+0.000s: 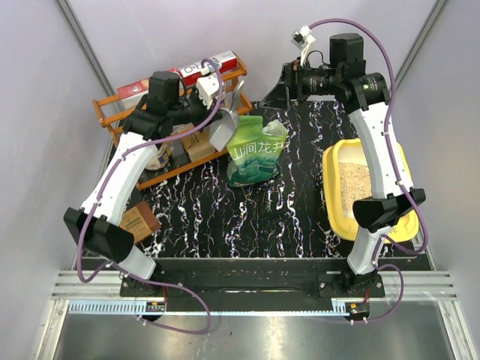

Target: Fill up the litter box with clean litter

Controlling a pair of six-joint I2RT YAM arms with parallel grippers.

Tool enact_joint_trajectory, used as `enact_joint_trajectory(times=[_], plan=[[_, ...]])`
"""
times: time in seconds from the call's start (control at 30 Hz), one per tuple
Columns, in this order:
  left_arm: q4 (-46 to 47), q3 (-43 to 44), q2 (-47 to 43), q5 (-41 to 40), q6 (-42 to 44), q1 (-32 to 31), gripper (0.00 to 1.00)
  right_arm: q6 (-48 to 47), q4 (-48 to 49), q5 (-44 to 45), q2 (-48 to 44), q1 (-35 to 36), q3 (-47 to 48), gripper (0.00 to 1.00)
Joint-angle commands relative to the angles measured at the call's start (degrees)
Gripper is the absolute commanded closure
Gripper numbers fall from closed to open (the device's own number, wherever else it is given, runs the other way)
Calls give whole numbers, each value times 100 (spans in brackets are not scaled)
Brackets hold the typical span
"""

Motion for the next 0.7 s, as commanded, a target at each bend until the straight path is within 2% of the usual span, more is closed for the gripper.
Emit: enact_joint_trajectory(times=[0.0, 0.13, 0.33, 0.4, 0.67], plan=[[153, 769, 562, -94, 363, -162, 100, 698, 591, -94, -190, -20, -231, 15], [233, 1253, 870, -340, 398, -409, 100, 1084, 890, 178, -15, -12, -22, 18], [242, 1324, 976, -929, 512, -769, 100, 989, 943, 425, 213, 76, 295, 21], [250, 1333, 968, -1070, 442, -813, 100, 936, 830, 870, 257, 190, 305, 23], [417, 1254, 844, -1422, 301, -840, 100, 953, 609, 1515, 249, 393, -29, 37]])
